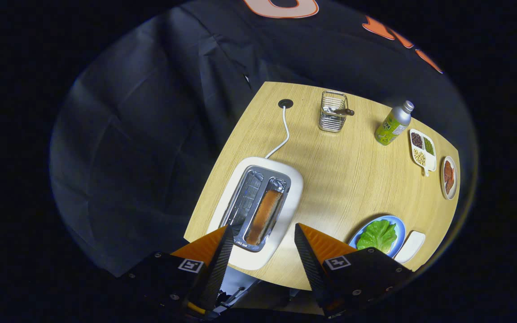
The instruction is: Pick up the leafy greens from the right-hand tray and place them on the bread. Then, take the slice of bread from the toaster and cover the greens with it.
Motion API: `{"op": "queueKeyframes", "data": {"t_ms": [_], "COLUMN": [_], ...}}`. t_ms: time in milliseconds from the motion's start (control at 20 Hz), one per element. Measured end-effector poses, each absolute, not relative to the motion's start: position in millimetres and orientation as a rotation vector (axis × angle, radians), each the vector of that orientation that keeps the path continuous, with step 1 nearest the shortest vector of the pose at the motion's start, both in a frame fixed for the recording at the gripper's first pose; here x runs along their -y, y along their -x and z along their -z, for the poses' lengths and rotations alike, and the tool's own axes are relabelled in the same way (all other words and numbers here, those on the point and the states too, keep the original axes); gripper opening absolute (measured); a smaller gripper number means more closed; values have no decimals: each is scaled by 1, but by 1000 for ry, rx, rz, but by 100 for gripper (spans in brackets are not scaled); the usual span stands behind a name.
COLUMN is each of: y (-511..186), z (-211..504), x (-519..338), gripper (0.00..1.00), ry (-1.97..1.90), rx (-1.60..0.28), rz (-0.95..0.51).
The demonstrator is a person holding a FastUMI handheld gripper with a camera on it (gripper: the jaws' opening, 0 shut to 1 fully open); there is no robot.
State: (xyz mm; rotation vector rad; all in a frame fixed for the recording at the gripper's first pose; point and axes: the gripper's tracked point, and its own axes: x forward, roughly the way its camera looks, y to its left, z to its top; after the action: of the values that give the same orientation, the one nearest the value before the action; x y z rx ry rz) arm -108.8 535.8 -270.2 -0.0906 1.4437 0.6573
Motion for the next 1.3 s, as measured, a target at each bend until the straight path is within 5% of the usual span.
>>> {"op": "queueKeyframes", "data": {"t_ms": [800, 1100, 1150, 1300], "y": [108, 107, 107, 109], "z": [320, 328, 327, 320], "x": [-556, -552, -552, -548], "gripper": [31, 29, 19, 17], "ry": [133, 158, 151, 136], "rx": [-1553, -1555, -1557, -1545], "rz": [-528, -523, -531, -574]}}
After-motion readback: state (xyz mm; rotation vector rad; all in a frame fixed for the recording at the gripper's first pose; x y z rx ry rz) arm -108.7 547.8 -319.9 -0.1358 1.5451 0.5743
